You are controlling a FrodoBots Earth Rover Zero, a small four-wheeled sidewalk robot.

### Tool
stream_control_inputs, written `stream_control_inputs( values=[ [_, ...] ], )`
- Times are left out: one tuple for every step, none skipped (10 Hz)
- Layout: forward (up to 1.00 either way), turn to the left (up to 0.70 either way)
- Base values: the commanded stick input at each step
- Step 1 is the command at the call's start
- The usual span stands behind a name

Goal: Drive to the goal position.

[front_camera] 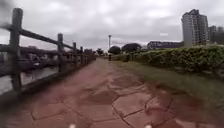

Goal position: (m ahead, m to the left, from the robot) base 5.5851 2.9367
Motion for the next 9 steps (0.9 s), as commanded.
stream_control_inputs(
  values=[
    [0.85, 0.01],
    [0.85, 0.01],
    [0.85, 0.01],
    [0.85, 0.01],
    [0.85, 0.01],
    [0.85, 0.01],
    [0.85, 0.01],
    [0.85, 0.01],
    [0.85, 0.01]
  ],
)
